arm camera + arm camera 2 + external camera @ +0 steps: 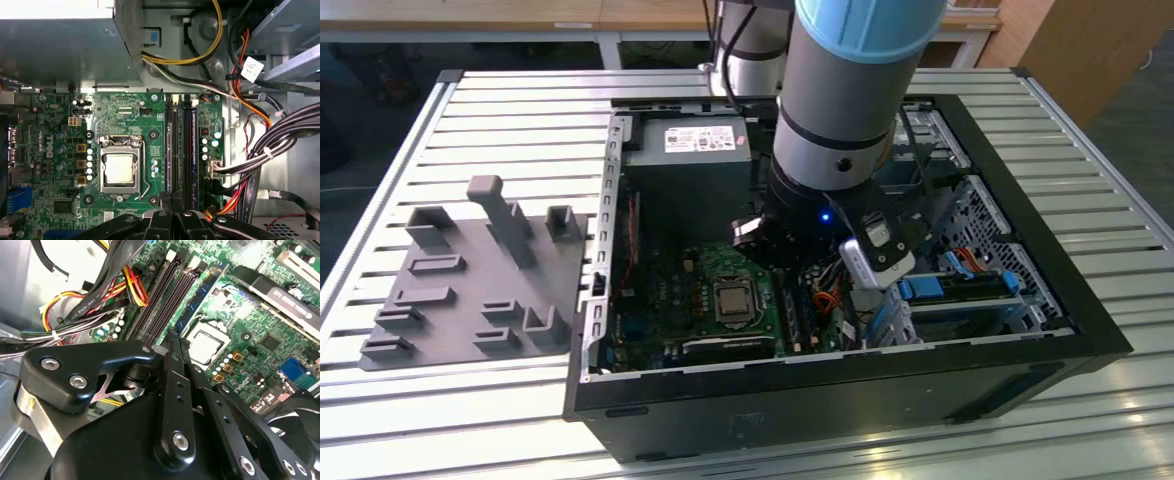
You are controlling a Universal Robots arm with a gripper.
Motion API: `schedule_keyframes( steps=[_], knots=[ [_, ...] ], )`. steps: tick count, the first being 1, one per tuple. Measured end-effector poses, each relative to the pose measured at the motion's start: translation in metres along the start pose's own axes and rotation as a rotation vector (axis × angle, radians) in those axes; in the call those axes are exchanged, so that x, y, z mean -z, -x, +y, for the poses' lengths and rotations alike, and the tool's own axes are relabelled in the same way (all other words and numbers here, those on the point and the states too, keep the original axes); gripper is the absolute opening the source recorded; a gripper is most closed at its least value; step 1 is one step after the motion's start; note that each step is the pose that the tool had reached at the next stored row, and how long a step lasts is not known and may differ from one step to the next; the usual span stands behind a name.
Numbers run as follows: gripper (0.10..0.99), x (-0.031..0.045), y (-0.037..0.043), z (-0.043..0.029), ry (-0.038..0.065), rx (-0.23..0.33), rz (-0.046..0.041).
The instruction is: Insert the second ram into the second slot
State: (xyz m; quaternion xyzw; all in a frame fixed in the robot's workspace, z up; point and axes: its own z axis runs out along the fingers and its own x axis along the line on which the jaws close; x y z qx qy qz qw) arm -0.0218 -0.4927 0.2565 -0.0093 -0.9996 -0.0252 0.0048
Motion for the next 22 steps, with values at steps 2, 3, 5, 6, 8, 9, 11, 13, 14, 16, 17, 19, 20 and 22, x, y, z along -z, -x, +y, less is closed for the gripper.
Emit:
schedule_keyframes(
  steps=[2,3,5,6,8,9,11,13,14,16,17,19,20,22],
  knots=[
    [0.114,0.0008,0.0,0.0001,0.0,0.0,-0.0001],
    [0.114,0.0009,0.0,0.0001,0.001,0.0,-0.0002],
    [0.114,0.0011,0.0,0.0001,0.001,0.0,-0.0002],
    [0.114,0.0012,0.0,0.0001,0.0,0.0,-0.0002],
    [0.114,0.0013,0.0,0.0001,0.0,0.0,-0.0002],
    [0.114,0.0014,0.0,0.0001,0.0,0.0,-0.0002],
    [0.114,0.0014,0.0,0.0001,0.0,0.0,-0.0001],
    [0.114,0.0015,0.0,0.0001,0.0,0.0,-0.0001],
    [0.114,0.0015,0.0,0.0001,0.0,0.0,-0.0002],
    [0.114,0.0015,0.0,0.0001,0.0,0.0,-0.0001],
    [0.114,0.0016,0.0,0.0001,0.0,0.0,-0.0002],
    [0.114,0.0017,0.0,0.0002,0.0,0.0,-0.0001],
    [0.114,0.0017,0.0,0.0011,0.0,0.0,-0.0001],
    [0.114,0.0007,0.0,0.0044,0.0,0.0,-0.0002]
  ],
)
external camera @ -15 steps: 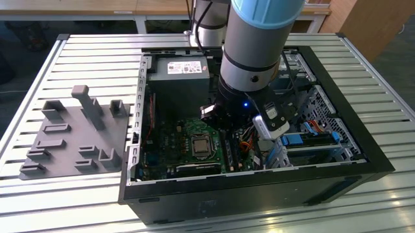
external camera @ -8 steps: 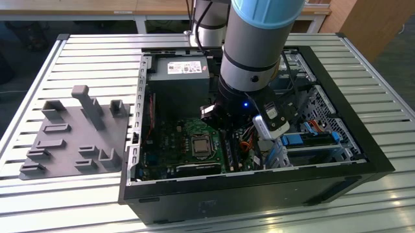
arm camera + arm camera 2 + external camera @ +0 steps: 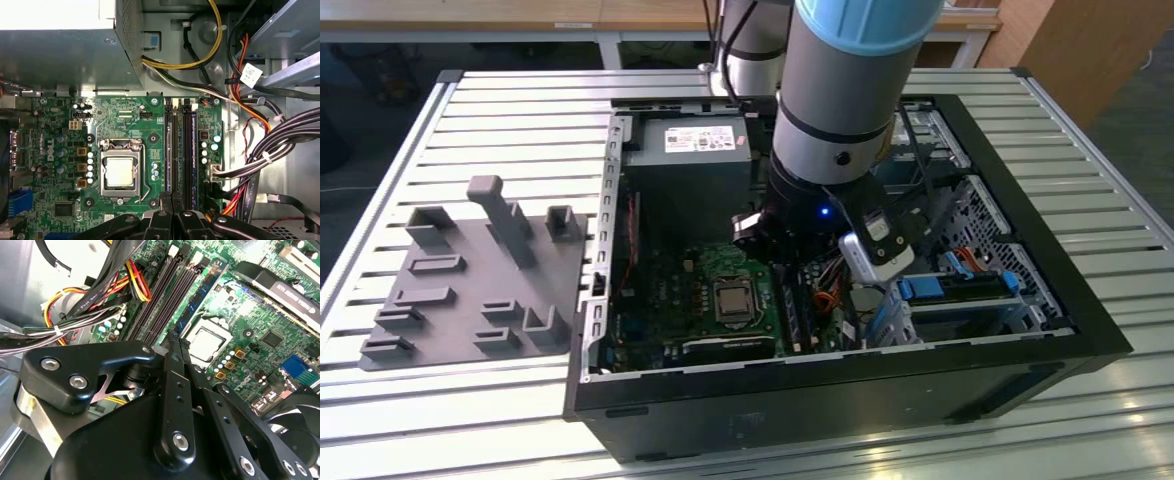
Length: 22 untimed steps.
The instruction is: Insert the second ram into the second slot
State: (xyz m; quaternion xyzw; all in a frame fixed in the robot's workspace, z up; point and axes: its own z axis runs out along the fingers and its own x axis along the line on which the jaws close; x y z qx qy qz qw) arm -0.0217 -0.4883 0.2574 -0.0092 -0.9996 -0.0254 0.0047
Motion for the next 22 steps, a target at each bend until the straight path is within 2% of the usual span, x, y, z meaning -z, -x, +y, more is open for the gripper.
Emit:
schedule_keyframes(
  steps=[15,22],
  knots=[
    [0.114,-0.0046,0.0,0.0002,0.0,0.0,0.0],
    [0.114,-0.0066,0.0004,0.0039,0.0,0.0,0.0]
  ],
)
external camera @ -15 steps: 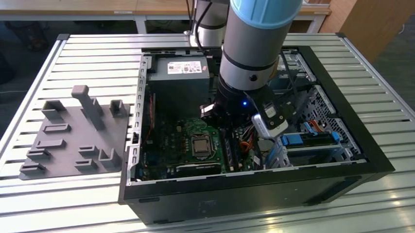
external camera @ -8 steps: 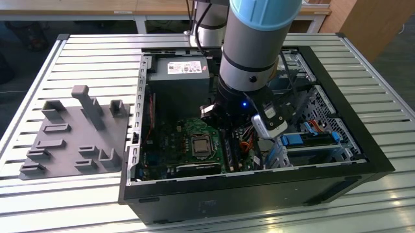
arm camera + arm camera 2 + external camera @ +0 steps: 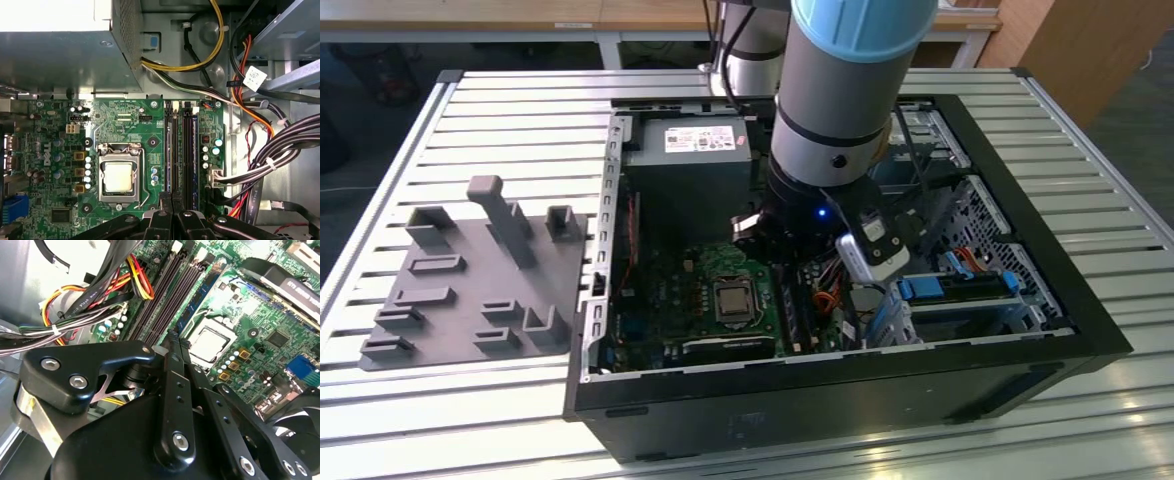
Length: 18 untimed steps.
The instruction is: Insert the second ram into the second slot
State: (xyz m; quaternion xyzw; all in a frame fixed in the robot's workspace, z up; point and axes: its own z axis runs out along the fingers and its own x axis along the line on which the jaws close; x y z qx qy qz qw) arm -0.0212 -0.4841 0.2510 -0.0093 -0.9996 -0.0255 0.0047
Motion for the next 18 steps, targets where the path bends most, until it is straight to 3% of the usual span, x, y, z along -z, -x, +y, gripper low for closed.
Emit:
schedule_keyframes(
  steps=[5,7,18],
  knots=[
    [0.114,-0.0015,0.0014,0.0013,0.0,-0.001,0.0001],
    [0.114,-0.0065,0.0028,0.0041,0.0,-0.009,-0.0004],
    [0.114,-0.0081,0.0037,0.0042,0.0,-0.009,-0.0004]
  ],
)
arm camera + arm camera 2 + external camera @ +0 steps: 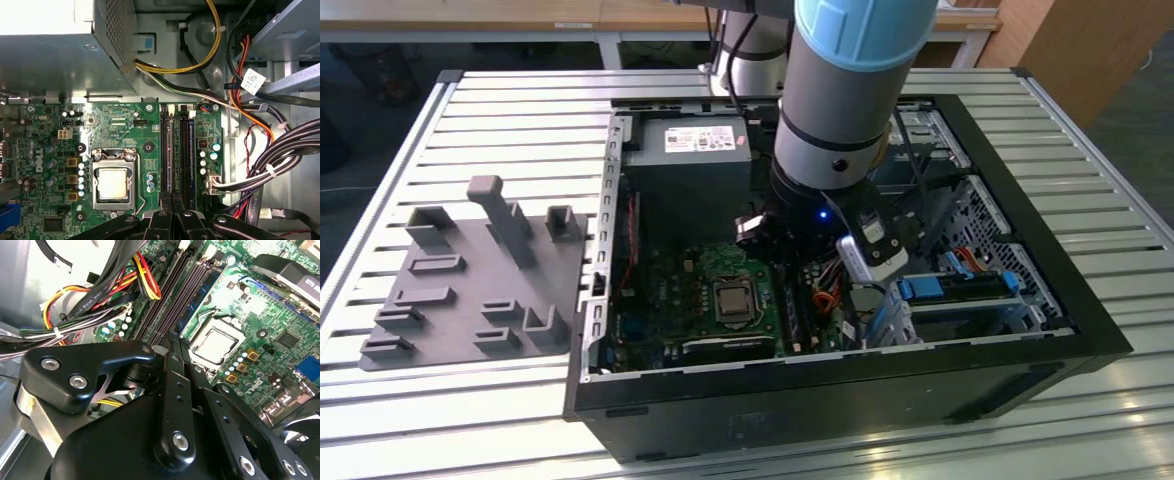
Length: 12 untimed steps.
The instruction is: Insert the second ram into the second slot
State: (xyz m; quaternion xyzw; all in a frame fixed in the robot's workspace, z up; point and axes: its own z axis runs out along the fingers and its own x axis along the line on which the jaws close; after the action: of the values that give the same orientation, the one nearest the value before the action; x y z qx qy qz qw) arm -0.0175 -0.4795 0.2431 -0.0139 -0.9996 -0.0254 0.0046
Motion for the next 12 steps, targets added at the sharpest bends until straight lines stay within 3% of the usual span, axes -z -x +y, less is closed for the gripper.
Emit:
schedule_keyframes(
  steps=[12],
  knots=[
    [0.114,-0.0058,0.0019,-0.0001,0.0,-0.018,-0.0009]
  ],
)
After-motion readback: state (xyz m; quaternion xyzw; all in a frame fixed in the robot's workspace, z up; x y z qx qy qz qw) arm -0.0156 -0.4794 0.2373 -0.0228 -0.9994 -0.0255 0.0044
